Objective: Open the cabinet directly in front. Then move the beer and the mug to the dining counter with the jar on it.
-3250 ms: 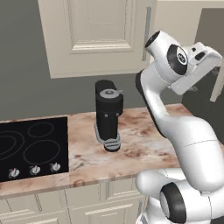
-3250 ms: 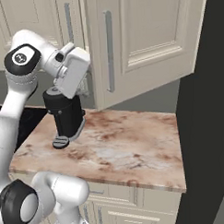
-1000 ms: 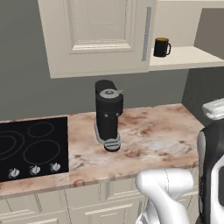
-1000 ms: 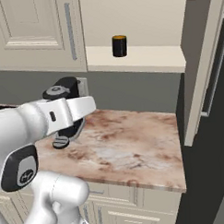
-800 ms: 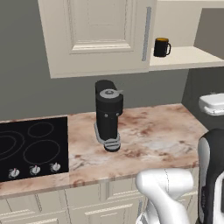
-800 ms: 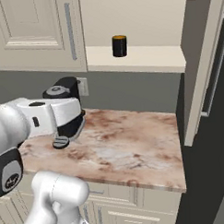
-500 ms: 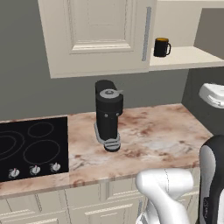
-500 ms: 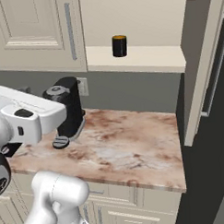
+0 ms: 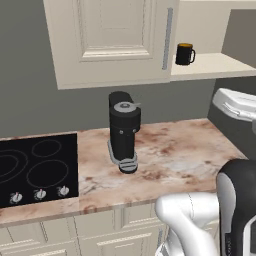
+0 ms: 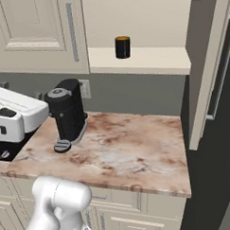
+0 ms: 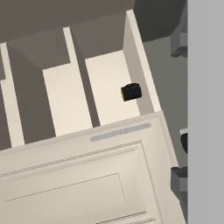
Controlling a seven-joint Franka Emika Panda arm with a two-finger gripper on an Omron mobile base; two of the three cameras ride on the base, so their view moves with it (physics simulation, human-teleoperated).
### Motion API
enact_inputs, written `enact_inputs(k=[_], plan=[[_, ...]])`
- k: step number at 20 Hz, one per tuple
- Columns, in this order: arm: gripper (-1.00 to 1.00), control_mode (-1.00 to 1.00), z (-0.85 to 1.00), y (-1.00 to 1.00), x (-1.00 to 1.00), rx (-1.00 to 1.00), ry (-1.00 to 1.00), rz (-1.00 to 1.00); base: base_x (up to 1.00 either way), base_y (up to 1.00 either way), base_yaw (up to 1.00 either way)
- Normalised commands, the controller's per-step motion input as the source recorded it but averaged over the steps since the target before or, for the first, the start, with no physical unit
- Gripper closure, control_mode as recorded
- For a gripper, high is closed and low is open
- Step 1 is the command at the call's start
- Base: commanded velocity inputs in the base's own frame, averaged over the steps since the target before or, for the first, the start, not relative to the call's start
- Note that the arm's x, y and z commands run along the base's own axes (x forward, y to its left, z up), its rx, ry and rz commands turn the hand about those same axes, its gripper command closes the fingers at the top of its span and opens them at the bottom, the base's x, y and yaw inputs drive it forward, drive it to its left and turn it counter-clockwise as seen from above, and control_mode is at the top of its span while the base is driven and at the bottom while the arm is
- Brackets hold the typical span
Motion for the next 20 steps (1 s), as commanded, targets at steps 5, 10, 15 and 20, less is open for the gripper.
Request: enact_inputs(k=[5, 10, 15, 20], plan=[[-1.00, -1.00, 0.22, 0.53, 0.40, -0.06, 0.00, 0.23, 0.00, 0.00, 0.00], [-1.00, -1.00, 0.08, 0.00, 0.34, -0.01, 0.03, 0.04, 0.00, 0.00, 0.00], [-1.00, -1.00, 0.00, -0.01, 0.46, 0.00, 0.05, 0.00, 0.00, 0.00, 0.00], [-1.00, -1.00, 0.00, 0.00, 0.51, 0.00, 0.00, -0.02, 0.00, 0.00, 0.00]])
